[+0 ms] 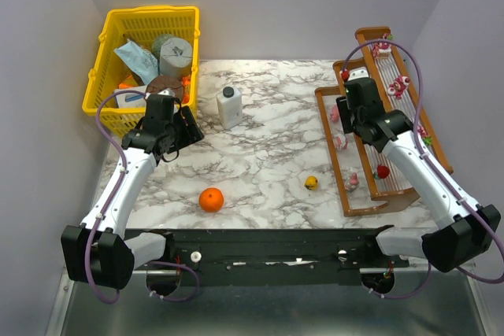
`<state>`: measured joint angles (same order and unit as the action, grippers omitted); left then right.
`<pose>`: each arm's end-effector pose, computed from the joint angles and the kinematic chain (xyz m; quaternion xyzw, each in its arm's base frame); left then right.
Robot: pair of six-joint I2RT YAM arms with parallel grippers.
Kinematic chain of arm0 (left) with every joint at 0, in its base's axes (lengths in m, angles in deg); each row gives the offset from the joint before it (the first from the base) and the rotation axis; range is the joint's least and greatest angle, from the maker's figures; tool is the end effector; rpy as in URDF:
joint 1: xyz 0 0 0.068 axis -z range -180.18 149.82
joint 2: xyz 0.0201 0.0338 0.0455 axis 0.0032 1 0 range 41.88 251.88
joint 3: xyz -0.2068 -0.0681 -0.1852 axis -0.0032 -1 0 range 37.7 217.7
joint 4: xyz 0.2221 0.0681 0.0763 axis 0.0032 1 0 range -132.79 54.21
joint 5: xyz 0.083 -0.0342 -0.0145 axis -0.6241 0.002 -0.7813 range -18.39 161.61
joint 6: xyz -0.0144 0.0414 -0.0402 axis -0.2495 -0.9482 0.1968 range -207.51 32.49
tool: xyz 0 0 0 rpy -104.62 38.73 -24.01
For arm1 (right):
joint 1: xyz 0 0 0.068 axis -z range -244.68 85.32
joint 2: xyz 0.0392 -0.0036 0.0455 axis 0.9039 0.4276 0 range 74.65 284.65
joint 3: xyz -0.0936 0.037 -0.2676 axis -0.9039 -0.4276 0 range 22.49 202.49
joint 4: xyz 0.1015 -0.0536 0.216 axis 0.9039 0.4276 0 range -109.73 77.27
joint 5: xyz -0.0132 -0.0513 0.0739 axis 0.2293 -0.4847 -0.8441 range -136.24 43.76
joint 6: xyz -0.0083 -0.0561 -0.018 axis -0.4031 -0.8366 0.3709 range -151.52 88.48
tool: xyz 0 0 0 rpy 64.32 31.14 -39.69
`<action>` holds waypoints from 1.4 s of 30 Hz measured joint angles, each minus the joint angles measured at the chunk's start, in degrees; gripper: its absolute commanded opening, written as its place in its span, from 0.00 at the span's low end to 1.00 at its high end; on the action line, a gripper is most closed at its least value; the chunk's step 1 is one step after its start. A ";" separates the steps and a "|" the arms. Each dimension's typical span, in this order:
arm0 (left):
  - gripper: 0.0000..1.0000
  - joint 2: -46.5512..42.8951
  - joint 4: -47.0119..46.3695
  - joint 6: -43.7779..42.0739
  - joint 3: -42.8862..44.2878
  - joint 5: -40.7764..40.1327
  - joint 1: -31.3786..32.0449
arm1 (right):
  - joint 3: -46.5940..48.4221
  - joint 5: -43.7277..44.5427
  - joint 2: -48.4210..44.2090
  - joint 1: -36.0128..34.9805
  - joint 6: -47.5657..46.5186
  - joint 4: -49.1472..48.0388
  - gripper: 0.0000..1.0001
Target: Place and organize the plastic toys onto the shelf
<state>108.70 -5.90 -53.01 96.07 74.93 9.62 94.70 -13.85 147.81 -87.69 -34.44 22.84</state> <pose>0.2229 -0.0411 0.3110 -0.1870 0.9056 -0.1679 0.3416 0.2373 0.0755 0.3590 -0.0907 0.8846 -0.1862 0.4178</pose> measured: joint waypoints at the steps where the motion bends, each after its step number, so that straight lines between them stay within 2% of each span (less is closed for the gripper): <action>1: 0.74 0.00 0.00 0.00 -0.02 0.02 0.00 | 0.17 -0.70 -0.04 -0.44 0.04 0.46 0.68; 4: 0.74 0.00 -0.07 0.00 -0.07 0.15 0.00 | 0.96 -3.10 -0.15 -2.34 0.57 1.20 0.69; 10: 0.74 -0.02 -0.66 0.00 -0.63 0.33 0.00 | 0.55 -5.79 -0.66 -12.72 1.16 1.29 0.69; 15: 0.74 -0.15 -0.79 0.02 -0.92 0.31 0.00 | -8.94 -7.10 -0.85 -22.88 0.39 -1.07 0.69; 21: 0.74 -0.37 -0.83 0.02 -1.05 0.33 0.00 | -17.77 -7.48 0.79 -30.23 -0.90 -1.22 0.68; 28: 0.74 -0.39 -0.98 0.02 -1.55 0.39 0.00 | -20.79 -9.57 1.55 -33.14 -5.84 -2.91 0.66; 42: 0.74 -0.46 -0.98 0.02 -1.70 0.39 0.00 | -27.54 -9.40 5.09 -33.31 -13.73 -7.91 0.61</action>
<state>108.24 -6.89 -52.98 94.37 75.32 9.62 67.16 -23.25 152.91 -121.00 -48.16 14.93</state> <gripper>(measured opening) 0.740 0.622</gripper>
